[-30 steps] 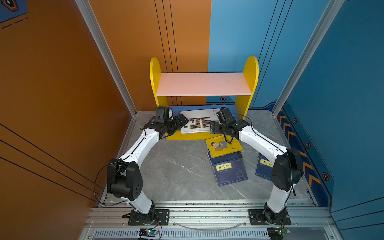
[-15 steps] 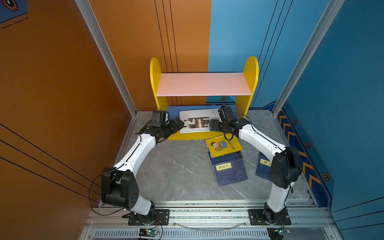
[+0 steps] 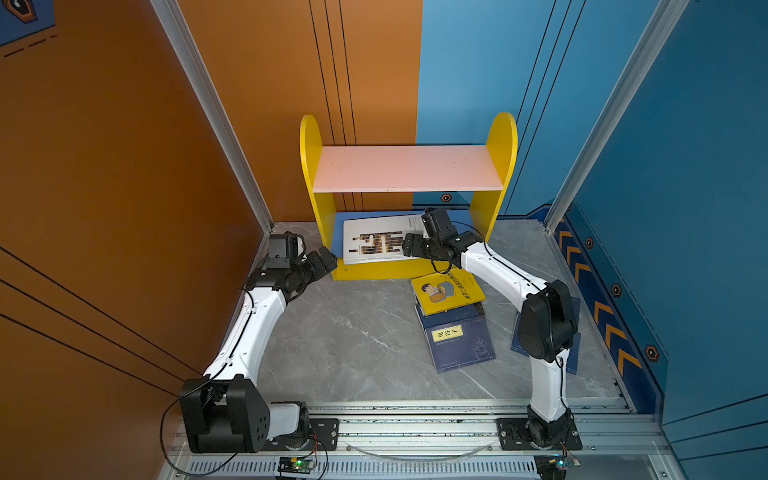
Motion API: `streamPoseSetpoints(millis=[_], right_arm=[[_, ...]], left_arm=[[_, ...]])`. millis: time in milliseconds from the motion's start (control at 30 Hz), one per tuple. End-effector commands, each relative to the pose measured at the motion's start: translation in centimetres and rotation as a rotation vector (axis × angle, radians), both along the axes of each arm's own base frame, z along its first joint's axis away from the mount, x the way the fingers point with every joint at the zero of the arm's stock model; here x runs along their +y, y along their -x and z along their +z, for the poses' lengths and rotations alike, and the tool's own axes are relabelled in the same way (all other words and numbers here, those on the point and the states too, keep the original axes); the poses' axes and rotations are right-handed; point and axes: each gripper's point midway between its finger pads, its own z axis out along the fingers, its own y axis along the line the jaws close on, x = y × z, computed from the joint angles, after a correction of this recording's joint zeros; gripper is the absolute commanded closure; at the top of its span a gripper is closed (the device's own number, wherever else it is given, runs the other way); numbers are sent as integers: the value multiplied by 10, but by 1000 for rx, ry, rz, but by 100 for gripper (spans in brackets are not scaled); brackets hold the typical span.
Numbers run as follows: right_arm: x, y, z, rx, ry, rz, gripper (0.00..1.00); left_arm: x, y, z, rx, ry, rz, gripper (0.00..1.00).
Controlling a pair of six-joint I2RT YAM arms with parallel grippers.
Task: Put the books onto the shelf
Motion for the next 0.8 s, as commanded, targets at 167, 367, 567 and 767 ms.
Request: streamPoseSetpoints(millis=[167,367,567,767], right_arm=[[31,1,-10,33,-60,-25,11],[37,3,-9,24,-62,-26,12],[41,0,-10,16,-76,-31,12],[42,-3,-7,7,-75,-29,12]], left_arm=[[10,16,-17,76,-99,-34,2],[10,18,-30,117,-95,-31,2],[16,1,-37,117,-103,19,2],[19,-18,-44,112,-83,60,2]])
